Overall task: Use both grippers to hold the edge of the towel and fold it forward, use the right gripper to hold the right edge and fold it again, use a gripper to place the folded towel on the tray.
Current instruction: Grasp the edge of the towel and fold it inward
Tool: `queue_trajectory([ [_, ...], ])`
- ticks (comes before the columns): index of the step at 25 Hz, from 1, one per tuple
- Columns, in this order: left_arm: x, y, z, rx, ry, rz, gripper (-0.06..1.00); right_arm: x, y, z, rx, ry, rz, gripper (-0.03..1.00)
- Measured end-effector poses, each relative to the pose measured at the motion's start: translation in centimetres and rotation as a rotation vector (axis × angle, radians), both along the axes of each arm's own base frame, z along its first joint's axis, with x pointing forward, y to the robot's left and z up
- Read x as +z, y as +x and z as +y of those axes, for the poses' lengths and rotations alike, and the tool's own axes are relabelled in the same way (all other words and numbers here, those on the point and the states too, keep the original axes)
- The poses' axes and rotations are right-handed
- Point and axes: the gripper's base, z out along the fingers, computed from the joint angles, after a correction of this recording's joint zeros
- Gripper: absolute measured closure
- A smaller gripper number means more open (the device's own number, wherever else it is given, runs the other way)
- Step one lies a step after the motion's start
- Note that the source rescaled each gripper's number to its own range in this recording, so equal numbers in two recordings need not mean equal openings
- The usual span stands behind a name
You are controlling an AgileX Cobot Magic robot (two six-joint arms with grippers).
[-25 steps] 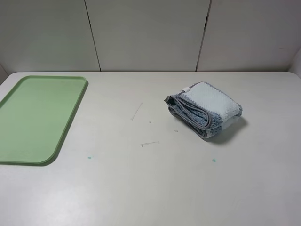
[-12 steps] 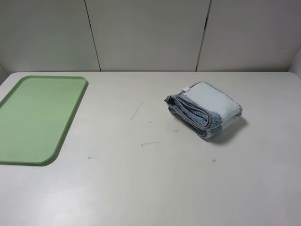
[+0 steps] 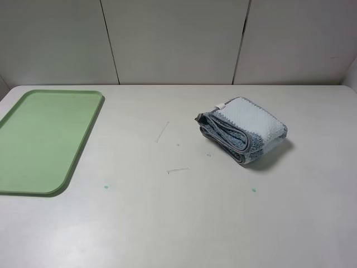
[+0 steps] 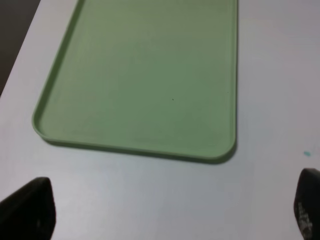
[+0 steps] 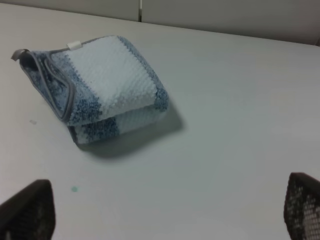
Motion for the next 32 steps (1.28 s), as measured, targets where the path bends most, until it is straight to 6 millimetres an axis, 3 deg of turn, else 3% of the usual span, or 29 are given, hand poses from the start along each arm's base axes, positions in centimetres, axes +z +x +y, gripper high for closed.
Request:
queue_trajectory([
  [4,0.7,1.1,-0.1,-0.004,-0.004,0.060,-0.04,0.0,0.0,0.0,0.000,0.000,0.000,-0.03],
  [8,2.1,3.5,-0.3,-0.054,0.021,0.170,-0.05,0.0,0.0,0.0,0.000,0.000,0.000,-0.03],
  [19,5.0,15.0,-2.9,-0.366,0.050,0.270,-0.05,0.0,0.0,0.0,0.000,0.000,0.001,-0.03],
  [26,3.9,22.8,-7.6,-0.546,0.082,0.340,-0.05,0.0,0.0,0.0,0.000,0.000,0.001,-0.03],
  [32,1.7,28.3,-13.4,-0.683,0.109,0.377,-0.06,0.0,0.0,0.0,0.000,0.000,0.001,-0.03],
])
